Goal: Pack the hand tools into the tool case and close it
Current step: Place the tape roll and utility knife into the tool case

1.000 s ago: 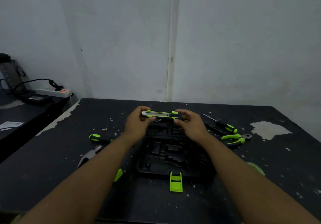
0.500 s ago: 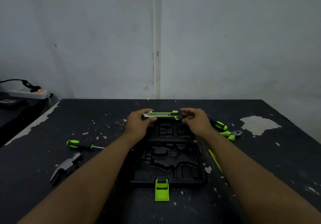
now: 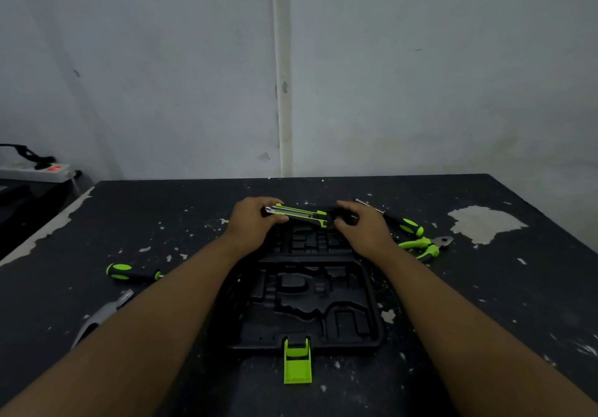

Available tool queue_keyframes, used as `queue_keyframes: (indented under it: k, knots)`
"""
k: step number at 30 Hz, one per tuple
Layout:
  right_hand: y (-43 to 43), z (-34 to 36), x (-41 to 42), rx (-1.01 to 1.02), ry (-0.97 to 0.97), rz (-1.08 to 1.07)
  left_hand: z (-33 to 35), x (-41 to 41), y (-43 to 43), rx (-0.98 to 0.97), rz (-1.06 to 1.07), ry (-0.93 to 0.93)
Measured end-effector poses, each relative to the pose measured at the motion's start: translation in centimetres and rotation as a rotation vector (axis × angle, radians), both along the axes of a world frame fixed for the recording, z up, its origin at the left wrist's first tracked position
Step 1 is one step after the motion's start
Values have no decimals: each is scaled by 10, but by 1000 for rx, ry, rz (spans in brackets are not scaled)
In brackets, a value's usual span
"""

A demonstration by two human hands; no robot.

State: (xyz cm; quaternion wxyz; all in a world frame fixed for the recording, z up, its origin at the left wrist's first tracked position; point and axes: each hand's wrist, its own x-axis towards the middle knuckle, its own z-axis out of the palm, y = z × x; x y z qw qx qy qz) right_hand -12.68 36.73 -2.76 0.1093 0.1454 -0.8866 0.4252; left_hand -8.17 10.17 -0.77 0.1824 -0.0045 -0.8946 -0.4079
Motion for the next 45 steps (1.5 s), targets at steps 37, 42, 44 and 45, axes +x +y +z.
queue_keyframes:
  k: [37, 42, 44, 45]
  knots:
    - [13, 9, -30, 65, -88, 22, -9, -13, 8, -256, -138, -11]
    - [15, 11, -32, 75, -110, 36, -11, -16, 7, -180, -97, 1]
    - [16, 11, -33, 85, -115, 39, -12, -16, 6, -182, -132, -11]
    - [15, 12, -34, 92, -117, 39, -12, -16, 5, -194, -144, -10]
